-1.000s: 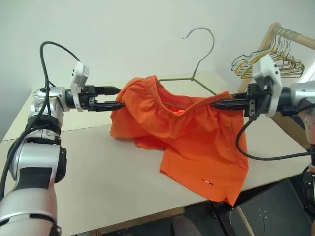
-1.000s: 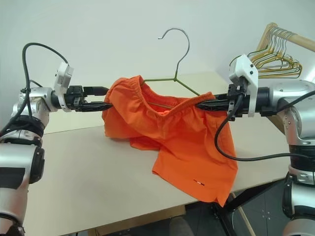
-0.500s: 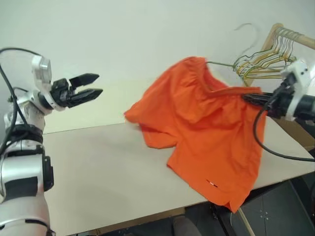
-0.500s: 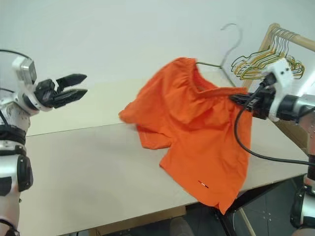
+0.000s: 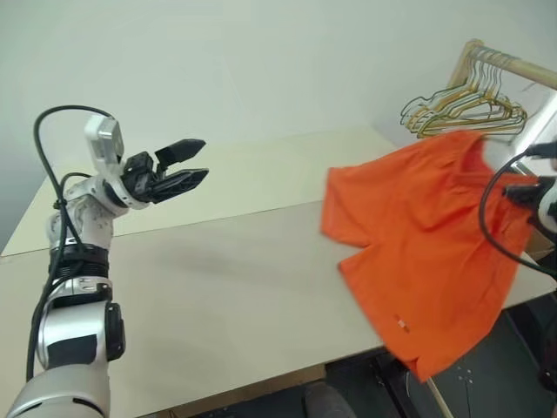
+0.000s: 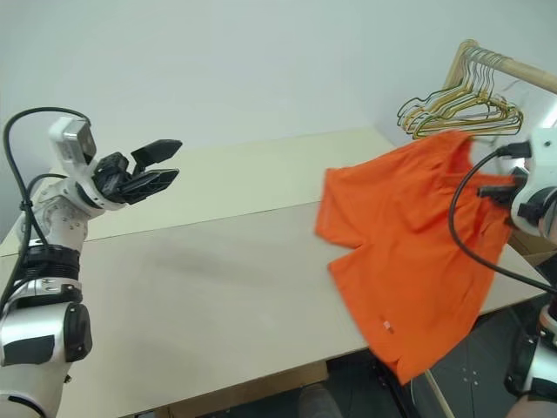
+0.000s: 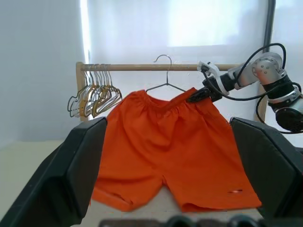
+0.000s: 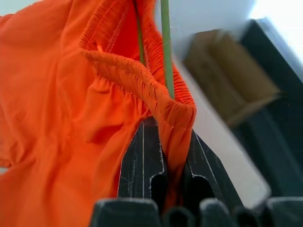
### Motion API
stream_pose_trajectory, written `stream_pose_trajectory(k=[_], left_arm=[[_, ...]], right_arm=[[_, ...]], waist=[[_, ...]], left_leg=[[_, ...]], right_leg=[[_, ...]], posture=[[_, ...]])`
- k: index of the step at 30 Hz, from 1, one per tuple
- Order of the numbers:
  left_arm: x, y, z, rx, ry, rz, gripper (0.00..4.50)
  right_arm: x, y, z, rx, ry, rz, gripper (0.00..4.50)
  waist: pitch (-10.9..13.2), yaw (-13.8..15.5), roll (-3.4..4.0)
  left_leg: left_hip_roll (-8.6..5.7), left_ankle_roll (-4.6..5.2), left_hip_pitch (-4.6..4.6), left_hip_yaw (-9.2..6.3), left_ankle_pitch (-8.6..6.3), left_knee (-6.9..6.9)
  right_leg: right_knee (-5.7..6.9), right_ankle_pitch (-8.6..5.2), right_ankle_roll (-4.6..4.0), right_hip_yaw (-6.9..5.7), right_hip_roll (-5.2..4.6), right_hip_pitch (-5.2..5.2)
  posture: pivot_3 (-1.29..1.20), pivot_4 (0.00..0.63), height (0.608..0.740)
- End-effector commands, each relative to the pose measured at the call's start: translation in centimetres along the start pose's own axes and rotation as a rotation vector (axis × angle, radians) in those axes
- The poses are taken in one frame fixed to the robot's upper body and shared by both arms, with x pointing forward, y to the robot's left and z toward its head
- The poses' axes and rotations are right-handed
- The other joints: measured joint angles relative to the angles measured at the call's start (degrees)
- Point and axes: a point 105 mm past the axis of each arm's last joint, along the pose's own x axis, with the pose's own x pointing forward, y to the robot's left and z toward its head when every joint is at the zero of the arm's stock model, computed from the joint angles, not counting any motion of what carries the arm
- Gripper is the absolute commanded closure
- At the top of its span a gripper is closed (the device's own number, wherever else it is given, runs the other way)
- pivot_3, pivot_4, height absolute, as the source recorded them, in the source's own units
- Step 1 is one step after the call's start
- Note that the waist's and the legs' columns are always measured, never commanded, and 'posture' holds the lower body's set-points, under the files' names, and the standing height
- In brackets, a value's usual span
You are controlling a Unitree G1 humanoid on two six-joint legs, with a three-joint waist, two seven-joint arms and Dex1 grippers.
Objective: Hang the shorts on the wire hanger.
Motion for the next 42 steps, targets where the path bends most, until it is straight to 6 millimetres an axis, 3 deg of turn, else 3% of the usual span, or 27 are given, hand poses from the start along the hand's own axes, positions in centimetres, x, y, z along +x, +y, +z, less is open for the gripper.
stream_pose_trajectory(k=[1, 5, 14, 20, 23, 29, 37, 42], left_arm=[[0.8, -0.8, 1.6, 0.021, -0.094, -0.042, 0.0], [1.8, -1.3, 1.2, 0.022, -0.127, -0.053, 0.0], [3.8, -2.0, 0.1, 0.094, -0.118, 0.016, 0.0], [4.1, -2.7, -0.7, 0.082, -0.111, 0.017, 0.0], [4.2, -2.8, -0.8, 0.078, -0.11, 0.022, 0.0], [4.0, -3.1, -1.2, 0.072, -0.085, 0.025, 0.0], [4.0, -3.4, -1.7, 0.065, -0.067, 0.023, 0.0], [4.0, -3.4, -1.9, 0.064, -0.059, 0.024, 0.0]], right_arm=[[-0.5, 0.0, 1.7, 0.029, -0.079, -0.147, 4.48], [0.8, 1.0, 1.7, 0.138, -0.079, -0.197, 4.48], [3.3, -3.7, 2.1, 0.342, -0.104, -0.408, 4.48], [4.9, -4.6, 3.1, 0.403, -0.126, -0.429, 4.48], [5.6, -4.8, 3.5, 0.422, -0.128, -0.418, 4.48], [7.2, -4.7, 3.4, 0.534, -0.085, -0.337, 4.48], [8.6, -4.2, 1.6, 0.713, 0.015, -0.25, 4.48], [8.9, -3.7, 0.9, 0.712, 0.049, -0.227, 4.48]], waist=[[-0.01, -1.03, 0.0], [-0.02, -2.81, 0.02], [-0.02, -3.48, 0.03], [0.03, -4.4, 0.14], [0.04, -4.53, 0.14], [0.04, -5.12, 0.14], [0.06, -5.03, 0.12], [0.07, -4.8, 0.11]], left_leg=[[0.0, -0.01, 0.0, 0.0, 0.01, -0.01], [0.0, -0.12, 0.02, 0.0, 0.09, -0.03], [-0.11, -0.05, 0.17, -0.02, 0.13, -0.04], [0.02, 0.22, 1.05, -0.03, -0.01, -0.34], [0.06, 0.36, 1.57, -0.03, -0.1, -0.53], [0.05, 0.25, 1.78, -0.02, -0.03, -0.96], [0.06, 0.23, 1.8, -0.03, -0.02, -1.06], [0.11, 0.41, 2.02, -0.07, -0.14, -1.09]], right_leg=[[0.0, 0.0, 0.0, 0.02, 0.0, 0.0], [0.04, 0.0, 0.0, 0.08, 0.08, 0.02], [-0.02, 0.0, 0.01, 0.2, 0.11, 0.28], [-0.94, -0.05, 0.09, 0.21, 0.28, 1.48], [-1.29, -0.05, 0.09, 0.2, 0.38, 2.05], [-1.35, -0.05, 0.09, 0.28, 0.38, 2.15], [-2.0, -0.05, 0.09, 0.26, 0.39, 2.39], [-2.26, -0.05, 0.1, 0.24, 0.38, 2.86]], posture=[[-0.4, 0.0, 0.74], [-0.39, 0.0, 0.74], [-0.37, 0.0, 0.74], [-0.36, 0.0, 0.74], [-0.36, 0.0, 0.74], [-0.35, 0.0, 0.74], [-0.34, 0.0, 0.74], [-0.34, 0.0, 0.74]])
